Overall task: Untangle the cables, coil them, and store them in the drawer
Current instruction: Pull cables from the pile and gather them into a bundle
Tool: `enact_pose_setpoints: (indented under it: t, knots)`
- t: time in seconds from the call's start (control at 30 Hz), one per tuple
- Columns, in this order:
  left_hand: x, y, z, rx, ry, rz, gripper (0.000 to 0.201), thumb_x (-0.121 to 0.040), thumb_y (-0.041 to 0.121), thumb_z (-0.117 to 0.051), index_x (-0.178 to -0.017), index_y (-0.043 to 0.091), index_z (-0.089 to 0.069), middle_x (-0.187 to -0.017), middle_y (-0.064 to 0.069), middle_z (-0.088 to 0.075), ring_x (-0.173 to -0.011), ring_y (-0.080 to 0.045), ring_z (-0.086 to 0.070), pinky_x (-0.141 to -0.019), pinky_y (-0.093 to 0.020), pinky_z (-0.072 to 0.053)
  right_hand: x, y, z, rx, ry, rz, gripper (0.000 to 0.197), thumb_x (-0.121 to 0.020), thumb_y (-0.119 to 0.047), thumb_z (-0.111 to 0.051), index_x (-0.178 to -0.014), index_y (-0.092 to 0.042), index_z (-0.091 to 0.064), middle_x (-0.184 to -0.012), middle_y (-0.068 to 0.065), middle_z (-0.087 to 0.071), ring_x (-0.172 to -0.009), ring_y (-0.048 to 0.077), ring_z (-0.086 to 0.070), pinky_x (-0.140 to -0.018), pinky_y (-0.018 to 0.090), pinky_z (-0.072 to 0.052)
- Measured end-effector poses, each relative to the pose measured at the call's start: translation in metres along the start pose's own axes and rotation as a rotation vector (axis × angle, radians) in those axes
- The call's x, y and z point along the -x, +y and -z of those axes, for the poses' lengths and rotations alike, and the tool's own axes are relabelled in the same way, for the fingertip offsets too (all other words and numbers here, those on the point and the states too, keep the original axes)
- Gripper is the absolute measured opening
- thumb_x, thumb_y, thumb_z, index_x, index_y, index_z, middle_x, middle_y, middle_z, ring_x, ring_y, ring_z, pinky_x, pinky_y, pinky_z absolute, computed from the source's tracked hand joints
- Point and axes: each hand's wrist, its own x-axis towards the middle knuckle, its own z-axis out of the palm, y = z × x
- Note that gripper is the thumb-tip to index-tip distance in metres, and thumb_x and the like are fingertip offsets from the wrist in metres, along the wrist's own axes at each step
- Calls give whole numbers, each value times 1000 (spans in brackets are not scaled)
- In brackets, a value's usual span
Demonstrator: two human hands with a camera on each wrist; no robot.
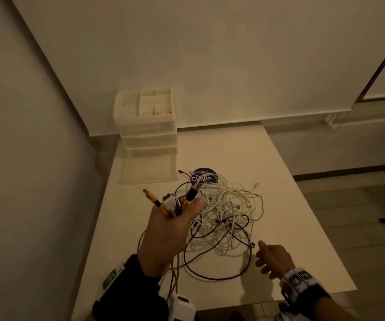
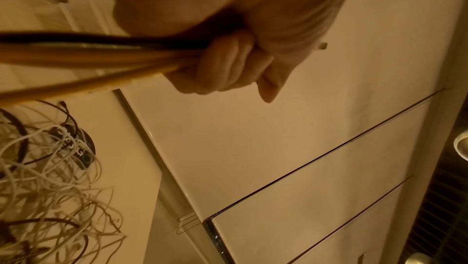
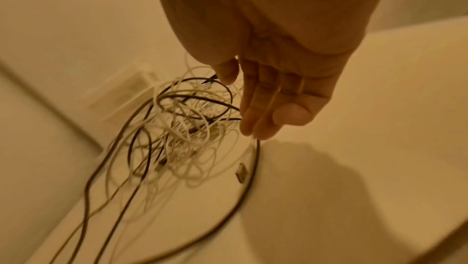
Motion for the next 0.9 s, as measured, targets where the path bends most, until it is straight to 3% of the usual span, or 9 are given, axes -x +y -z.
enact_pose_setpoints:
  t: [0.07,0.13,0.23,0.33,0.4,0.47,0.6,0.73,0.9]
  knots:
    - [-5,-8,-2,-30,46,-15,50,-85,18,-69,-53,18,-30,-50,-3,-19,-36,-11,-17,-37,-14,-26,-10,-10,-6,-146,-81,-155,54,-98,-46,-42,-87,-1,-70,-77,11,-75,-61,27,-66,-50,24,-46]
    - [-11,-13,-4,-29,28,3,52,-84,8,-70,-56,18,-28,-51,-1,-19,-38,-10,-18,-38,-14,-27,-17,-13,-10,-338,-108,-234,44,-96,-37,-51,-93,3,-70,-76,12,-73,-62,27,-64,-55,25,-46]
    - [-16,-12,-7,70,-64,71,33,-73,10,-60,-59,20,-31,-56,1,-18,-46,-12,-13,-45,-24,-16,-16,-17,-11,-557,-43,-223,26,-92,-18,-59,-92,6,-69,-72,15,-69,-65,29,-62,-59,31,-46]
    - [-23,-11,-12,240,-102,138,16,-73,12,-51,-79,13,-36,-62,1,-25,-57,-16,-14,-53,-32,-13,0,-26,1,-750,51,-25,24,-96,-14,-54,-91,8,-64,-76,21,-64,-66,32,-60,-59,35,-48]
    - [-29,-13,-17,219,-88,136,16,-93,20,-50,-86,13,-37,-64,2,-31,-57,-14,-19,-52,-29,-19,18,-36,13,-811,74,154,24,-98,-13,-52,-89,7,-62,-80,22,-66,-73,34,-62,-64,40,-50]
    - [-33,-16,-24,155,-63,110,23,-102,27,-38,-84,13,-40,-66,3,-33,-56,-11,-24,-51,-27,-26,35,-47,22,-781,65,332,26,-99,-14,-50,-87,5,-64,-85,20,-70,-82,34,-66,-72,45,-53]
    - [-44,-19,-40,25,-71,58,29,-103,30,-35,-79,14,-38,-64,2,-33,-53,-13,-30,-50,-31,-32,57,-77,25,-622,26,657,26,-99,-12,-46,-86,-2,-66,-89,13,-72,-88,26,-69,-82,41,-55]
    - [-57,-20,-52,-32,-25,27,30,-103,30,-35,-77,16,-39,-62,-3,-31,-45,-17,-30,-45,-28,-34,63,-113,23,-566,4,837,22,-99,-6,-45,-84,1,-59,-80,17,-67,-79,26,-69,-78,39,-58]
    - [-70,-11,-58,-71,-3,-34,28,-101,39,-37,-80,22,-46,-58,11,-37,-42,-3,-27,-44,-22,-24,75,-157,24,-544,-59,941,21,-99,-11,-46,-88,0,-60,-66,8,-58,-60,23,-57,-63,42,-53]
